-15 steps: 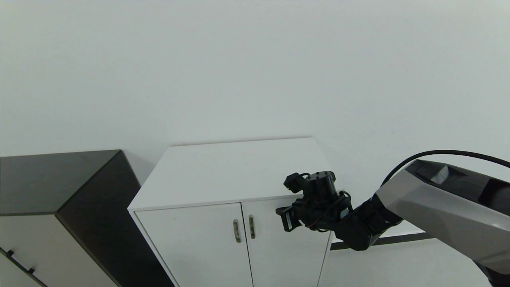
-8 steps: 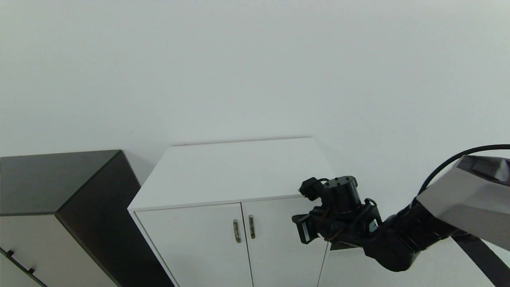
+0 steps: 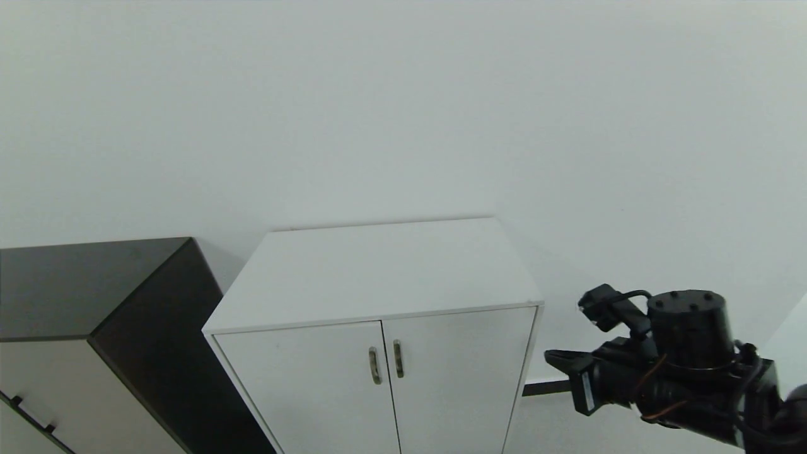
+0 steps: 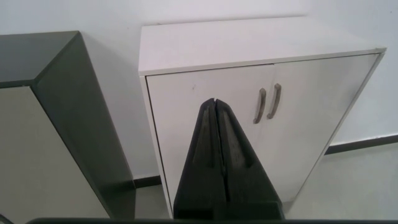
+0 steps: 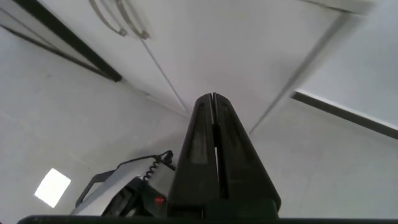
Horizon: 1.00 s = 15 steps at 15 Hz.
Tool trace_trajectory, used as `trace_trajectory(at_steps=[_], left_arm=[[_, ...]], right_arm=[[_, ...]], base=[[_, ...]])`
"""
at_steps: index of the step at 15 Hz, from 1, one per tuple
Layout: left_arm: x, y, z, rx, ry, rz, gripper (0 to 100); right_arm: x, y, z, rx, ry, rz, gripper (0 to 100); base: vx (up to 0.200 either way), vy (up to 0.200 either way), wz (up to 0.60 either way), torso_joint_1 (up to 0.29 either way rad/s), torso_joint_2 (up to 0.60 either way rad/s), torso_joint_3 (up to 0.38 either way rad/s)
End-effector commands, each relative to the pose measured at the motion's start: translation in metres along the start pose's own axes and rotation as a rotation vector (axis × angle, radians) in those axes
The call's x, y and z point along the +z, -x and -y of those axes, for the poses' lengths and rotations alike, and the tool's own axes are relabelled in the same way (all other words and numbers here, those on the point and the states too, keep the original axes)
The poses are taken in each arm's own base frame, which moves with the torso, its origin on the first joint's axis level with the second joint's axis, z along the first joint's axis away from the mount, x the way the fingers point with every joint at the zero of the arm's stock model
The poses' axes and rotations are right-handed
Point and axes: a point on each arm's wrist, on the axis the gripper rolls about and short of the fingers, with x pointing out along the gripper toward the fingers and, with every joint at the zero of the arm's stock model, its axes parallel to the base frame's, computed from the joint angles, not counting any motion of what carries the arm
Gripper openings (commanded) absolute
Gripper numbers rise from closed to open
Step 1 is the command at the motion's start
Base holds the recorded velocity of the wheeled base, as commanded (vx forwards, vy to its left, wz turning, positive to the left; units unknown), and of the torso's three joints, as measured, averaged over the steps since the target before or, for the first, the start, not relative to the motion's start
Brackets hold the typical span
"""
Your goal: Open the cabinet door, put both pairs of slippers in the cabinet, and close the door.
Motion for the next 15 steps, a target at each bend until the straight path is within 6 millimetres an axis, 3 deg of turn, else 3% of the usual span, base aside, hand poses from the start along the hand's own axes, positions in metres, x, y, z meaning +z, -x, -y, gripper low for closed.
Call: trace_trajectory(at_steps=[1, 15], left_arm=[[0.0, 0.0, 0.0, 0.0, 0.0, -0.001, 0], [0.0, 0.0, 0.0, 0.0, 0.001, -0.001, 0]], right_arm=[[-0.004, 0.044, 0.013, -0.079, 0.006, 0.063, 0], [-0.09, 0.155, 0.008, -0.206, 0.001, -0.021, 0]], base=[[0.0, 0.0, 0.0, 0.0, 0.0, 0.0], [0.0, 0.0, 0.0, 0.0, 0.0, 0.0]])
